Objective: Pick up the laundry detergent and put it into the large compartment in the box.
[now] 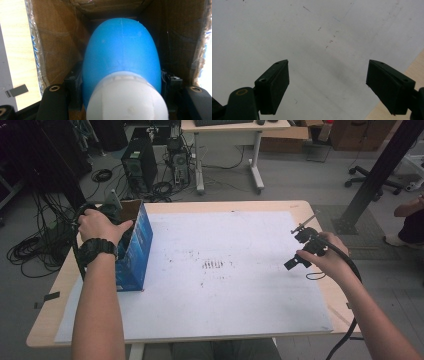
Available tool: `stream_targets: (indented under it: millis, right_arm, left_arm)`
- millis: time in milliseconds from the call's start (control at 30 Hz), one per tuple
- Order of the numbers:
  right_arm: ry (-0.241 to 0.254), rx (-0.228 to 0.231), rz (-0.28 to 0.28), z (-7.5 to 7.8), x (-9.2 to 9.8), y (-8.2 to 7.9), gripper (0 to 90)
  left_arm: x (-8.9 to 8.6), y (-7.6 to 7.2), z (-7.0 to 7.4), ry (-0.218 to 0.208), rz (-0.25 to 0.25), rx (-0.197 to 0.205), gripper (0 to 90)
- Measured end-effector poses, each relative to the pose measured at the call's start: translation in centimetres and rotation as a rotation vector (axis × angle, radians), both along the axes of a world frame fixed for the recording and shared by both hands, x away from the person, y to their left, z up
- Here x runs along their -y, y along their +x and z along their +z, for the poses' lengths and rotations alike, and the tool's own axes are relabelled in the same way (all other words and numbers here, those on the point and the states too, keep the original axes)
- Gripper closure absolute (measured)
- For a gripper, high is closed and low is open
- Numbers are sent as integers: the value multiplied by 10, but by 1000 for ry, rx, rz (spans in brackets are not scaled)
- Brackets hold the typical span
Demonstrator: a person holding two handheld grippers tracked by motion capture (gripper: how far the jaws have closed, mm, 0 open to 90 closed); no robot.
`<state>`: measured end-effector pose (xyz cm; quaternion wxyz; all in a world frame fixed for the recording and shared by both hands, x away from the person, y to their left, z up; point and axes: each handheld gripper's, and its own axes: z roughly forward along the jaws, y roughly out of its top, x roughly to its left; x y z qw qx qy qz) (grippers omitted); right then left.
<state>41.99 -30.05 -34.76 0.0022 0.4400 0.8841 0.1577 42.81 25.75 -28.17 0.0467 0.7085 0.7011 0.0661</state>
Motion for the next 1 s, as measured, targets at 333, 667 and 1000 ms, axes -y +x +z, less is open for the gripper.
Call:
stream_targets:
  millis: [333,667,1000]
  right_arm:
    - [-1,-2,0,-1,0,0,188]
    - [-2,-1,6,-1,-1,-1,187]
    - [-1,-2,1,-1,0,-1,187]
  left_arm:
    - [0,0,0,2,0,4,370]
    - [0,0,3,-10,-2,23,356]
    - [0,0,7,2,0,24,302]
